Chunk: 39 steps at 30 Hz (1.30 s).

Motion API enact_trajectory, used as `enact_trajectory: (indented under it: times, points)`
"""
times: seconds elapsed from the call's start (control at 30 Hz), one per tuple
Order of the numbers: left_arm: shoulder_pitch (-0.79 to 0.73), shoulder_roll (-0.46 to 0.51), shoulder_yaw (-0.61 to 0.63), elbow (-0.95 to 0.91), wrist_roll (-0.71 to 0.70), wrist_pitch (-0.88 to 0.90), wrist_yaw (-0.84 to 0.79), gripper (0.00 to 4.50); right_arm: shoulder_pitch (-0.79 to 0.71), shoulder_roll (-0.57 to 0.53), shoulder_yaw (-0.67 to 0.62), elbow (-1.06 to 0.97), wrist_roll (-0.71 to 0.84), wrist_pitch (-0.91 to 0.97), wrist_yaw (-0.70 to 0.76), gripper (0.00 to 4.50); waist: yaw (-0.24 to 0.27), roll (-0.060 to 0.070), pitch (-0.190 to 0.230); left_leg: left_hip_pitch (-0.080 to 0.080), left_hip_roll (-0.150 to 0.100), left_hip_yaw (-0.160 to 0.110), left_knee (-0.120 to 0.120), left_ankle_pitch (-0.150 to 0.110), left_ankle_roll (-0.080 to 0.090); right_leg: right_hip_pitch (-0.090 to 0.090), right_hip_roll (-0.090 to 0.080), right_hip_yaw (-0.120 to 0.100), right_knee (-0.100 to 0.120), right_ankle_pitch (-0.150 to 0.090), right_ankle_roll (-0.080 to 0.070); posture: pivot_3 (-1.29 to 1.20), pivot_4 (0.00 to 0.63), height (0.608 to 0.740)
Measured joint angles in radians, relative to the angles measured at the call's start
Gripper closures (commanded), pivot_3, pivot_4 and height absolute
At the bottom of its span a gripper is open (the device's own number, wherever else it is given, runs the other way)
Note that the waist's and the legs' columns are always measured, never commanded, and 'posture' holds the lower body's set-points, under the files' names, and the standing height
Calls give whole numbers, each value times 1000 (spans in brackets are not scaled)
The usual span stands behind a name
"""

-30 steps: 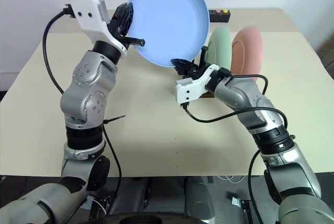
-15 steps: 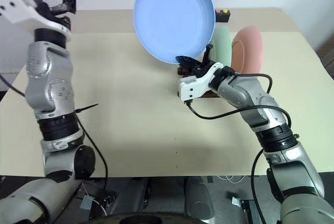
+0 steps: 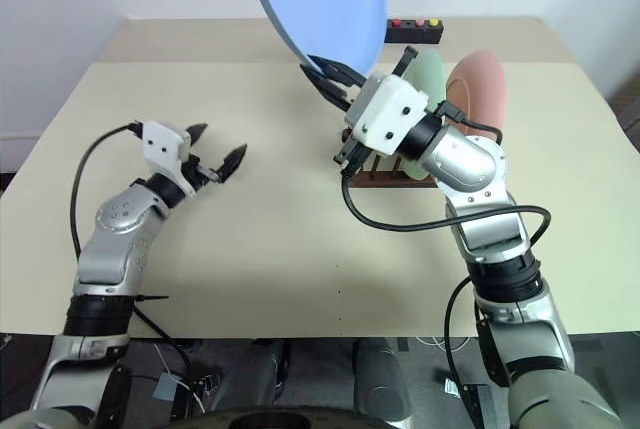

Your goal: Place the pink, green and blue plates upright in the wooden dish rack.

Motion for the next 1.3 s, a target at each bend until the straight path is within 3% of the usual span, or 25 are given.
enact_trajectory:
  times: [0.2, 0.37, 1.3]
  points:
    - [52, -7, -89, -23, 8, -6, -78, 54, 81, 29, -64, -107, 251, 233, -6, 4500, -2, 0, 0, 0, 0, 0, -1, 0, 0, 0, 0, 0, 0, 0, 0, 0, 150, 740]
    - [51, -14, -126, -47, 17, -15, -105, 54, 137, 72, -107, -136, 369, 335, -57, 4500, -2, 1, 0, 0, 0, 0, -1, 0, 0, 0, 0, 0, 0, 0, 0, 0, 150, 740]
    - [71, -13, -150, -98, 3, -18, -168, 54, 221, 139, -204, -37, 486, 421, -106, 4500, -2, 1, 0, 0, 0, 0, -1, 0, 0, 0, 0, 0, 0, 0, 0, 0, 150, 740]
